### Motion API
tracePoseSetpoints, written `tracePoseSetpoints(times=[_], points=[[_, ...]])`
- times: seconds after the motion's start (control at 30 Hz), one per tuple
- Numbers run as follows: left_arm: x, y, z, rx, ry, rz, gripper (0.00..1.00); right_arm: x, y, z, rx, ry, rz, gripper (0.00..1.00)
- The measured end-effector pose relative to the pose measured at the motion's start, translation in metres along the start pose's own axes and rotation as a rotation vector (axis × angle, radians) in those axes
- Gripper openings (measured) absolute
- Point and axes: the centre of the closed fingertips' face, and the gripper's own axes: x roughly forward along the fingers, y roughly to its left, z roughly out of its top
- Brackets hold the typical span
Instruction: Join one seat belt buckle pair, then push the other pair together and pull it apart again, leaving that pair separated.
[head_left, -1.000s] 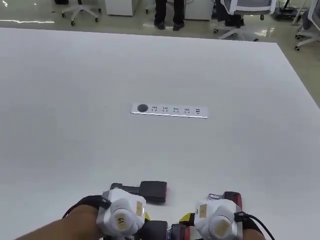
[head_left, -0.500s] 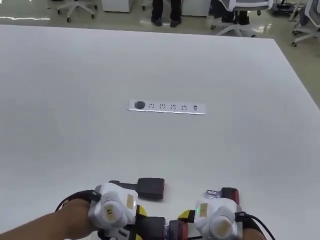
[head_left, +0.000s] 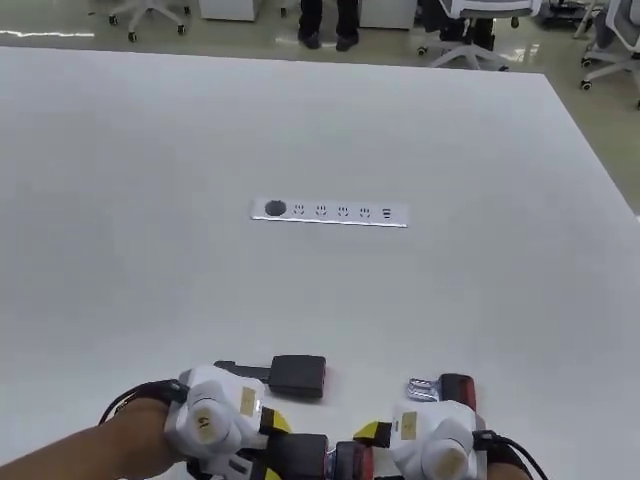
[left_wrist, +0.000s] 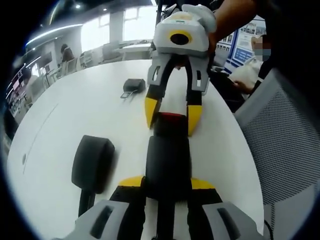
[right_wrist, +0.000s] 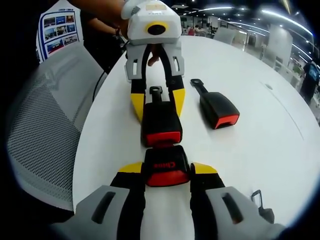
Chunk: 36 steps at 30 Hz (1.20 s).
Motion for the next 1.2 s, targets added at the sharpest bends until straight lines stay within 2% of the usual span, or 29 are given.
tracePoseSetpoints(times=[0.7, 0.77, 0.93, 1.2], points=[[0.0005, -0.0026, 0.0009, -0.026, -0.024, -0.014, 0.32, -0.0044, 0.0038, -0.0004, 0.026, -0.033, -0.008, 0.32], [0.0001, -0.0036, 0.0018, -0.051, -0.028, -0.015, 0.32, -0.0041, 0.0041, -0.0005, 0.021, -0.031, -0.01, 0.32], [0.0009, -0.0041, 0.0022, -0.021, 0.0, -0.012, 0.33, -0.0028, 0.0027, -0.001, 0.013, -0.018, -0.015, 0.32], [0.0021, -0.0039, 0.0001, -0.008, 0.013, 0.017, 0.34, -0.0033, 0.0034, -0.0027, 0.03, -0.01, -0.017, 0.33]])
